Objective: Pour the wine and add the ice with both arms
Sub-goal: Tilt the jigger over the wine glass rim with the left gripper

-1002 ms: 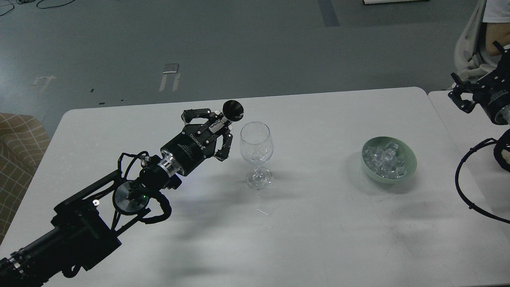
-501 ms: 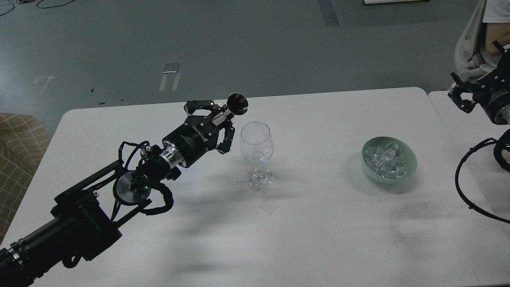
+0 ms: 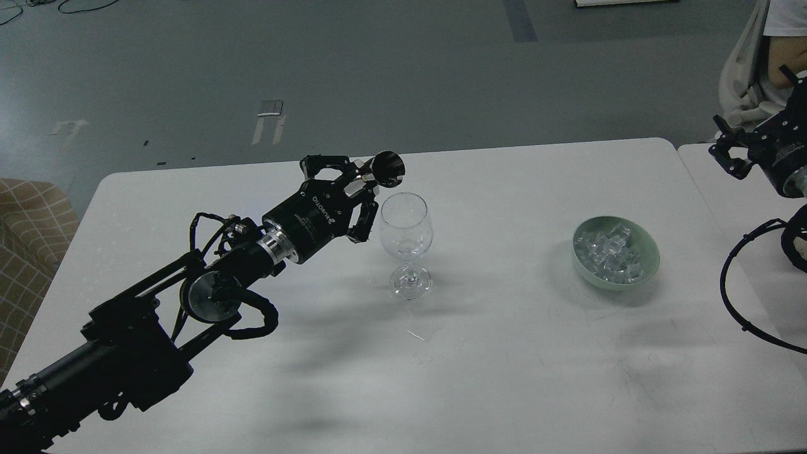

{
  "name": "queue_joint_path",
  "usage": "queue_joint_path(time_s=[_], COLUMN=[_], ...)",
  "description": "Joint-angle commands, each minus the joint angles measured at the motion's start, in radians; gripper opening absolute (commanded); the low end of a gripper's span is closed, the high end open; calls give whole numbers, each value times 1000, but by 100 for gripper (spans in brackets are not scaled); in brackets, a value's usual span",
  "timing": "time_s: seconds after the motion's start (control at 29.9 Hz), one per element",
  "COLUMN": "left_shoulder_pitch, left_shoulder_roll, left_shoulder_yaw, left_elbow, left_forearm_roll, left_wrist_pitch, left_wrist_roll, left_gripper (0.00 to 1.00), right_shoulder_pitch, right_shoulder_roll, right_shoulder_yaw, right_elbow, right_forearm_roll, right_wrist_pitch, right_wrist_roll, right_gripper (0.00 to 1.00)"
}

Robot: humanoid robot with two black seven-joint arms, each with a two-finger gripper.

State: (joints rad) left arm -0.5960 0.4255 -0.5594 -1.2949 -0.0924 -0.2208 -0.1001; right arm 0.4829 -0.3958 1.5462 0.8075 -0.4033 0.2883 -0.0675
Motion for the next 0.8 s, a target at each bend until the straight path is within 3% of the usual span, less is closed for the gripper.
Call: queue_joint_path(time_s=[0.0,0.77], left_shoulder_pitch=[-7,-27], left_shoulder_roll=[2,9], left_shoulder_yaw=[0,0], left_elbow=[-1,-1], left_forearm_roll=[17,264], left_wrist_pitch=[1,-3], left_wrist_roll=[-3,0], left_gripper=[0,0], right_shoulder_pitch=[-3,-4], right_shoulder_roll=[-1,-2], right_shoulder_yaw=[0,2], right_elbow=[-1,-1], right_forearm_roll=[0,1], right_wrist_pitch=[2,2], right_wrist_roll=[0,0], right_gripper=[100,100])
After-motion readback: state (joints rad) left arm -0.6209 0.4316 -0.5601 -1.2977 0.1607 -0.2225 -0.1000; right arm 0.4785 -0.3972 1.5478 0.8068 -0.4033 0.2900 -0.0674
